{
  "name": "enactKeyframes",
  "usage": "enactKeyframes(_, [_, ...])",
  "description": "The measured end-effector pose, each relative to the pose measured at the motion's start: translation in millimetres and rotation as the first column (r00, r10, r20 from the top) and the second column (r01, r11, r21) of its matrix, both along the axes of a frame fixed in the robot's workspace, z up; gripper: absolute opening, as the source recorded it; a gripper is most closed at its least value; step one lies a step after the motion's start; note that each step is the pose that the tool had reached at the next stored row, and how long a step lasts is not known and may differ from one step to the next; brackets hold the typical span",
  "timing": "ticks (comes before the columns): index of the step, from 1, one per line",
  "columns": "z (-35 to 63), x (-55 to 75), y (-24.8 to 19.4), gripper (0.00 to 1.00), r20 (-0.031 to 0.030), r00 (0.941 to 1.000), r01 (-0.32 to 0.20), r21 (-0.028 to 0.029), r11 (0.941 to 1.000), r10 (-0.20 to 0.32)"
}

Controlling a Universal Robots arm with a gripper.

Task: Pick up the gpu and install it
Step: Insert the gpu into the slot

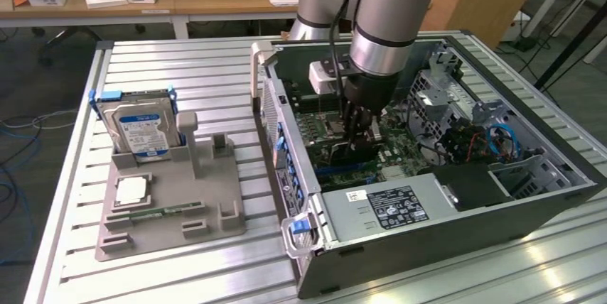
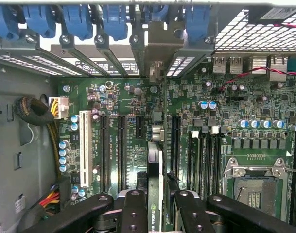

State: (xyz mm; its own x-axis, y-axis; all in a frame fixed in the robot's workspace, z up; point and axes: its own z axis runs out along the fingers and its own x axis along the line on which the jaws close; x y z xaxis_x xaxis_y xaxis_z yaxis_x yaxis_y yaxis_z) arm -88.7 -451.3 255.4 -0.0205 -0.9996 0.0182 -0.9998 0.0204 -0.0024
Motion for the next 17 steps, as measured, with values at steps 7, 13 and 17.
enactKeyframes(7, [-2.1, -0.1, 0.0, 0.26, 0.0001, 1.0, 0.0, -0.0037, 1.0, 0.0])
enactKeyframes(13, [-3.6, -0.1, 0.0, 0.26, 0.0, 1.0, 0.0, -0.0064, 1.0, 0.0])
enactKeyframes(17, [-3.6, -0.1, 0.0, 0.26, 0.0, 1.0, 0.0, -0.0064, 1.0, 0.0])
